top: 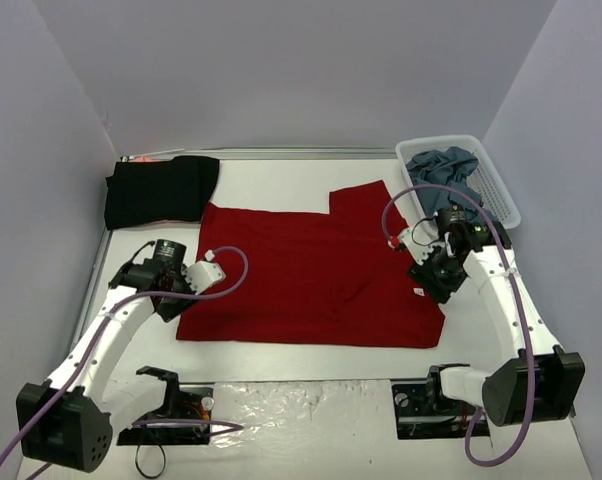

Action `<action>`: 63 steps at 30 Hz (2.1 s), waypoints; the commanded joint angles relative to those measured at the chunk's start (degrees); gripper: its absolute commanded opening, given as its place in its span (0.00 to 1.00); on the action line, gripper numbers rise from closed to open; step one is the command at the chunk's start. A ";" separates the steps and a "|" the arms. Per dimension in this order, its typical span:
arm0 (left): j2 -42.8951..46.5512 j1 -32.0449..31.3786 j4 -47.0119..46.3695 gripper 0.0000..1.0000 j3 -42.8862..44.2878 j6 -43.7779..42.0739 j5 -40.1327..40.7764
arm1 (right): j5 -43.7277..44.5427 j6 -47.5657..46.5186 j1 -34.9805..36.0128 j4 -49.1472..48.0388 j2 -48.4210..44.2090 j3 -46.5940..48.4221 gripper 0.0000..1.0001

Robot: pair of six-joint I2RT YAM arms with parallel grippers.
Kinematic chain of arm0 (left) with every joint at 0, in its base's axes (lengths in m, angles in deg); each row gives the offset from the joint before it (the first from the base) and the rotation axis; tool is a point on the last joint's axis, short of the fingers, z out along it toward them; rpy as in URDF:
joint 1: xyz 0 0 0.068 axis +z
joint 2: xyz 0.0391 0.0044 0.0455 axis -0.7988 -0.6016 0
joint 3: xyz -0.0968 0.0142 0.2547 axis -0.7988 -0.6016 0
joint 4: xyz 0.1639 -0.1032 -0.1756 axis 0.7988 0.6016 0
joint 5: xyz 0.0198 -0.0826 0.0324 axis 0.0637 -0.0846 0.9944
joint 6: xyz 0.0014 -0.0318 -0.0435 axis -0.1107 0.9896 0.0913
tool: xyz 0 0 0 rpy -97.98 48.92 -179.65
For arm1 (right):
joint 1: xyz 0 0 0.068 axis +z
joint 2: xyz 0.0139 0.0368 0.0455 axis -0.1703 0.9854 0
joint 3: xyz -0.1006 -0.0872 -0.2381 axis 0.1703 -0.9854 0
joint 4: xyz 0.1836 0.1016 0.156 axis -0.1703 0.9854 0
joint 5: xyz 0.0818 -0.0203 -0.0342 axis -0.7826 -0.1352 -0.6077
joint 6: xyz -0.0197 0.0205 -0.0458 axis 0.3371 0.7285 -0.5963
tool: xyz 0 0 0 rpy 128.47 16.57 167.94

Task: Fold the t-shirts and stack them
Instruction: Grap the side of the flattened tshirt furthest away from the robot with both arms

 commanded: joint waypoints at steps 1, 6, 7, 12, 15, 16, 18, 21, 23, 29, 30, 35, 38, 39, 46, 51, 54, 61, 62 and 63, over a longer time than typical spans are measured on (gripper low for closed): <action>-4.19 0.65 -7.26 0.39 5.95 6.13 0.38 | -3.51 1.14 -0.25 -2.43 4.13 6.69 0.44; -16.84 1.09 -14.74 0.40 18.23 17.98 -1.55 | -7.82 7.65 -0.25 -12.19 14.66 16.87 0.44; -21.03 1.09 -15.36 0.41 20.27 19.06 -1.81 | -8.52 8.09 -0.16 -13.33 16.87 18.73 0.44; -33.36 1.53 -19.49 0.41 31.95 21.88 -3.05 | -10.81 12.14 -0.16 -14.40 32.24 30.59 0.44; -41.96 2.06 -20.91 0.42 37.14 23.20 -2.43 | -11.08 12.58 0.10 -14.31 38.58 36.49 0.44; -43.47 2.14 -21.08 0.42 38.04 23.37 -2.43 | -11.17 12.67 0.19 -14.31 39.91 38.59 0.44; -46.81 2.41 -22.22 0.41 39.62 23.29 -2.43 | -11.69 12.58 0.54 -14.31 42.72 40.10 0.43; -50.15 2.85 -23.54 0.45 41.47 22.85 -2.60 | -12.22 12.05 0.98 -14.31 45.19 41.77 0.43; -51.83 2.94 -23.89 0.47 43.49 22.50 -2.52 | -11.96 11.96 1.24 -14.40 45.99 42.47 0.43; -57.28 3.55 -26.35 0.50 47.61 22.85 -2.52 | -12.13 11.44 2.03 -14.57 48.62 41.51 0.43; -57.72 3.55 -26.44 0.50 47.97 22.85 -2.60 | -12.39 11.35 2.21 -14.49 48.80 41.25 0.43; -59.83 3.64 -28.46 0.52 50.00 23.20 -2.43 | -11.96 11.17 2.47 -14.66 49.85 40.10 0.43; -61.77 3.81 -28.12 0.53 51.84 23.37 -2.69 | -11.34 11.17 3.09 -14.75 50.03 39.49 0.43; -62.99 3.90 -27.94 0.53 53.06 23.29 -3.48 | -11.26 11.17 3.26 -14.66 50.03 39.31 0.43; -65.90 4.17 -29.70 0.54 55.18 23.73 -3.13 | -10.03 11.00 4.14 -14.75 50.91 38.61 0.43; -67.92 4.34 -29.87 0.54 56.50 23.55 -3.13 | -9.32 11.00 4.23 -14.66 51.61 38.43 0.42; -68.54 4.52 -30.05 0.54 57.12 23.73 -2.87 | -8.97 10.91 4.14 -14.66 51.88 38.35 0.42; -68.80 4.61 -29.52 0.50 58.35 23.46 -2.43 | -8.36 10.82 4.23 -14.75 52.67 38.26 0.40; -68.71 4.69 -29.43 0.39 58.43 23.46 -2.69 | -8.27 10.82 4.23 -14.75 52.67 38.17 0.40; -68.63 4.69 -29.43 0.34 58.44 23.46 -2.69 | -8.27 10.82 4.23 -14.84 52.76 38.08 0.40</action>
